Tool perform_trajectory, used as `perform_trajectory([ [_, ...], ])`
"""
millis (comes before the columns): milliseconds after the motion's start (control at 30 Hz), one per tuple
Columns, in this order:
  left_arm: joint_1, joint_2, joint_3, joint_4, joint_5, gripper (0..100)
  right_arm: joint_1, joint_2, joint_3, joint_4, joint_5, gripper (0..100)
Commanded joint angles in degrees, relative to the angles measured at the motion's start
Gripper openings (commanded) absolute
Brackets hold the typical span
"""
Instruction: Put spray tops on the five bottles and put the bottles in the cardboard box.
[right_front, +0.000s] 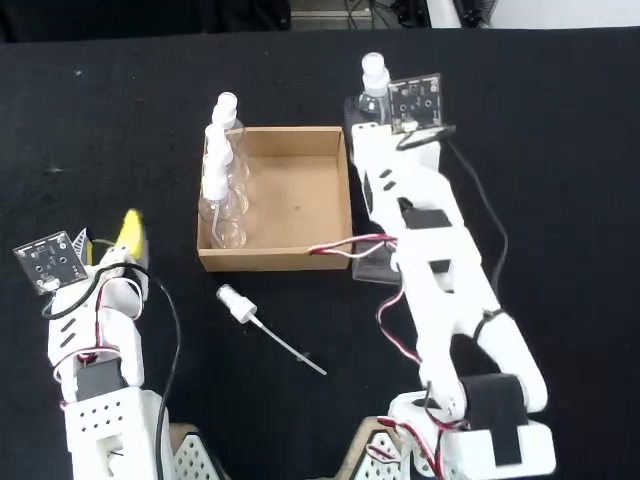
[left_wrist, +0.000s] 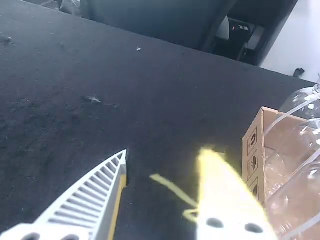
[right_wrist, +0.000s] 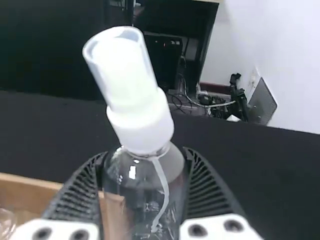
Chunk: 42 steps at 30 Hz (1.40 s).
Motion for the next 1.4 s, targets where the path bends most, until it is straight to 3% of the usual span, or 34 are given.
perform_trajectory([
  [0,-0.6,-0.7,0.1,-3.6,-0.4,12,-1.8,-0.3,-4.8,0.4,-3.1,1.1],
  [100,-0.7,-0.3,1.7,-7.6,-0.4,14,-2.5,0.1,-4.9,0.4,-7.9,1.1],
  [267,-0.7,-0.3,1.7,-7.5,-0.4,13,-2.6,4.1,-5.3,-0.1,-14.4,1.1],
  [1367,0.8,-0.3,1.7,-7.6,-0.4,13,-4.2,23.2,-17.6,-0.1,-14.5,1.1],
])
